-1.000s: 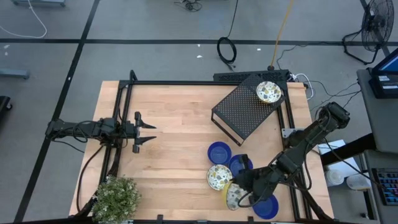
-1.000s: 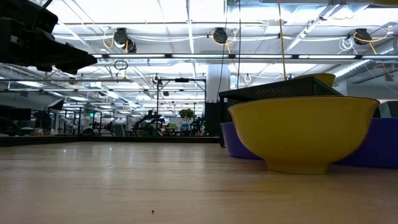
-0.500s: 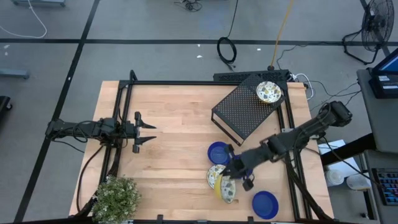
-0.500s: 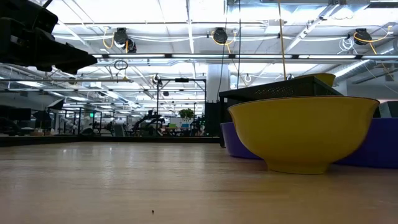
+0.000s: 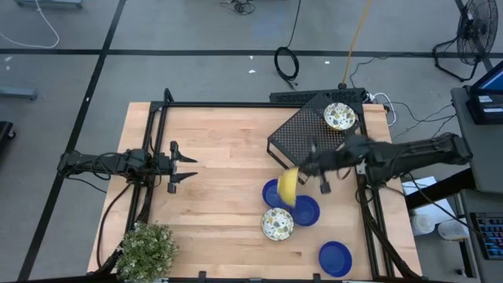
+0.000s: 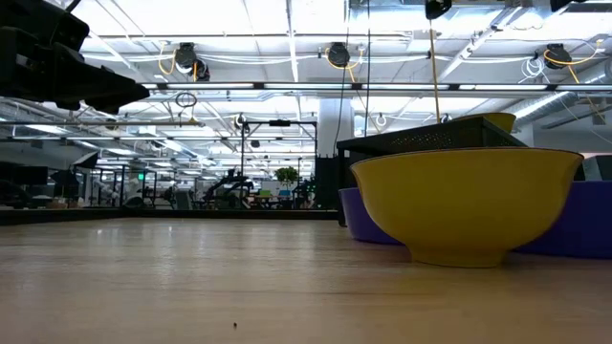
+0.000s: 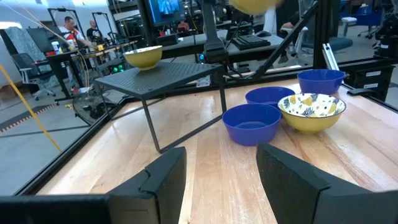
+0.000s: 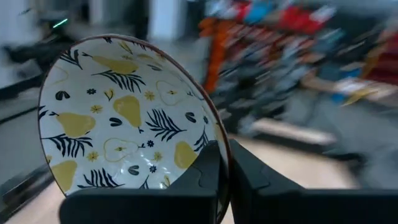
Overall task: Pick & Place Mini bowls
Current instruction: Stack the bottom patterned yellow bowl on the patterned yellow bowl on the shelf
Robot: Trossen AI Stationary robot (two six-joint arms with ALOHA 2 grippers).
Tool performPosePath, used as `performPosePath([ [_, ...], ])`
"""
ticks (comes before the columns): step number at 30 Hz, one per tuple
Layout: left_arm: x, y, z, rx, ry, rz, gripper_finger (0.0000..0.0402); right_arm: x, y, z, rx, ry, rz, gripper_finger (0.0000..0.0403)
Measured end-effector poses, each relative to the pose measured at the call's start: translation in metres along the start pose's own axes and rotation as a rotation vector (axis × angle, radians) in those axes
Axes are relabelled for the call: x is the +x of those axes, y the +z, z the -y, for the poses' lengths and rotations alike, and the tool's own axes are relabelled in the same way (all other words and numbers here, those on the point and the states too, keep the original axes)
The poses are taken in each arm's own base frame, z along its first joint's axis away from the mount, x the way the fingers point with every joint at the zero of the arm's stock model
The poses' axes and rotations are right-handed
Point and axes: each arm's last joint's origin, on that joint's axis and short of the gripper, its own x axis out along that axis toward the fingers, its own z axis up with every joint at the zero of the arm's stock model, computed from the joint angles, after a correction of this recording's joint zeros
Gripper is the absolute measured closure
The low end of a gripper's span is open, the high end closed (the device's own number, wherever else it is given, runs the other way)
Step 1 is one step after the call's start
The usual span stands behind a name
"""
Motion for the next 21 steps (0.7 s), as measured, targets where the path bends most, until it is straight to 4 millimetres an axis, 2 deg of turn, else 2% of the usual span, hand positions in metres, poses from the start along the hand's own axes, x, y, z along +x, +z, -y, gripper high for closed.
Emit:
performPosePath([
  [7, 0.000, 0.000, 0.000, 0.000, 0.000, 0.000, 0.0204, -0.033, 0.021, 0.026, -0.113, -0.380, 0.106, 0.0399],
  [17, 0.000, 0.000, 0.000, 0.000, 0.000, 0.001, 0.0204, -0.047, 0.031, 0.055, -0.183, -0.891, 0.128, 0.0399],
  [21, 0.000, 0.000, 0.000, 0.000, 0.000, 0.000, 0.0204, -0.059, 0.050, 0.071, -0.233, -1.105, 0.068, 0.0399],
])
